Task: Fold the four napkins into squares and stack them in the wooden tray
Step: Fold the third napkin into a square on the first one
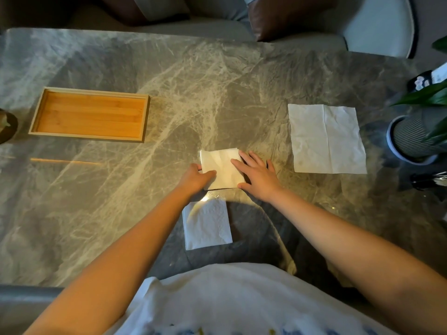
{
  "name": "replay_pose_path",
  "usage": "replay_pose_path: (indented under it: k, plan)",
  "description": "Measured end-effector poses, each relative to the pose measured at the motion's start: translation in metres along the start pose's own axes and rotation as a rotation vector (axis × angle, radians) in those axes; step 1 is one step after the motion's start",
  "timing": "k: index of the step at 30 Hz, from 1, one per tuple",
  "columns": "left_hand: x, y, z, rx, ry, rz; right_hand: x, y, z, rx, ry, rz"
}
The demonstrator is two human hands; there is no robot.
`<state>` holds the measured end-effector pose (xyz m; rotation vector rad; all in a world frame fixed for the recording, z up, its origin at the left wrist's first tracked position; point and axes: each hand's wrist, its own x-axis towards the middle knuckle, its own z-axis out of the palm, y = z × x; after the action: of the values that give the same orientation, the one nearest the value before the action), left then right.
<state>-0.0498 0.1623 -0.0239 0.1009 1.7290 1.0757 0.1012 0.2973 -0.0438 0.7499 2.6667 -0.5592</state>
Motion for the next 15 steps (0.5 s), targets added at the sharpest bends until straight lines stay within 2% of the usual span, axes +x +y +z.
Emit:
replay_pose_path:
  k: [3, 6, 10, 15]
  plan:
    - [-0.002, 0.004, 0.003, -0.084, -0.037, -0.011, 0.0, -0.001, -0.001, 0.001, -0.001, -0.002]
    - [0.001, 0.007, 0.002, 0.157, 0.058, 0.077, -0.001, -0.002, -0.001, 0.003, -0.006, 0.001]
    - [0.006, 0.011, 0.001, 0.315, 0.09, 0.129, -0.001, -0.002, -0.002, 0.023, -0.002, -0.002]
    - [0.003, 0.013, -0.002, 0.33, 0.08, 0.168, -0.002, -0.005, 0.0, 0.11, -0.005, 0.02]
